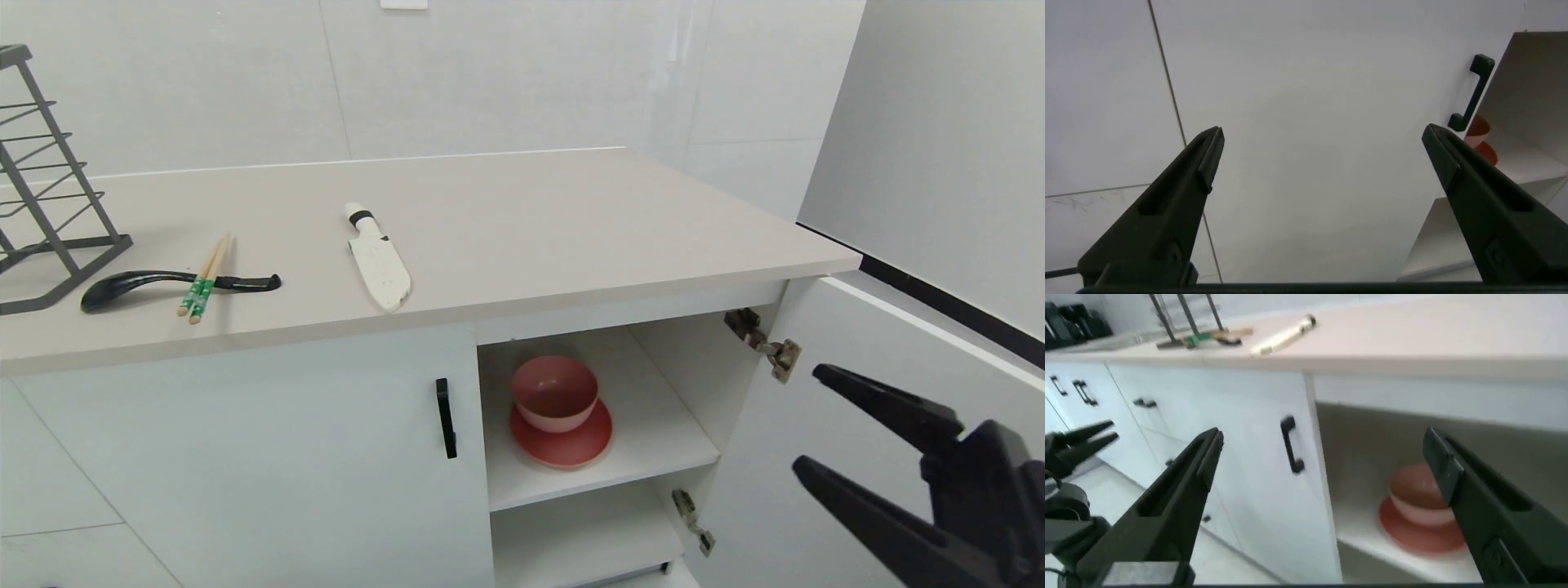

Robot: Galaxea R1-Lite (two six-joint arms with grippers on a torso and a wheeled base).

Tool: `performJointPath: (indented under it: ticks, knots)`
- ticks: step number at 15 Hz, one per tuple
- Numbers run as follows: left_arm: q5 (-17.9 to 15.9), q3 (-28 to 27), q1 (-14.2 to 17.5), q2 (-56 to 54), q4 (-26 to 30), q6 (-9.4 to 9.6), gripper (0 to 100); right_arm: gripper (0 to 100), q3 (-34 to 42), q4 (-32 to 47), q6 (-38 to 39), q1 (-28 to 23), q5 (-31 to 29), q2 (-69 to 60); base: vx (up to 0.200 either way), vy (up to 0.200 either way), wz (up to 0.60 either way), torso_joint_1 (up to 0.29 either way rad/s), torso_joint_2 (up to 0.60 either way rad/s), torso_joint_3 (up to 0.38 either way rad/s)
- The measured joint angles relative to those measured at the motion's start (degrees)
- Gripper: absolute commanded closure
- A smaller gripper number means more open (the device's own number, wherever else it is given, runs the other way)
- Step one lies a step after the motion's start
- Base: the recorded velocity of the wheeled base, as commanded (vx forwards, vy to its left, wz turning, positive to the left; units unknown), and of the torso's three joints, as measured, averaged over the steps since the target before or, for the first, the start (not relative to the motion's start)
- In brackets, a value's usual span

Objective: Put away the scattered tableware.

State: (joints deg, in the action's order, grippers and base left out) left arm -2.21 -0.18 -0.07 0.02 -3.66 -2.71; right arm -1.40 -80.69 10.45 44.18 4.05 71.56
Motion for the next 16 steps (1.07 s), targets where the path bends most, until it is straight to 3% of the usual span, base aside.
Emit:
performJointPath:
  ticks: [5,9,16]
  knots:
    - [0.00,0.00,-0.02,0.00,0.00,-0.09,0,0,1.00,0.99,-4.95,-12.87,6.62,-14.12,0.000,0.000,0.00,0.000,0.00,0.000]
    - [0.00,0.00,-0.02,0.00,0.00,-0.18,0,0,1.29,5.94,-8.05,-19.10,10.23,-26.94,0.000,0.000,0.00,0.000,0.00,0.000]
    - [0.27,0.09,-0.02,0.00,-0.28,-0.24,0,0,1.40,29.81,-13.70,-28.14,13.41,-58.31,0.000,0.000,0.00,0.000,0.00,0.000]
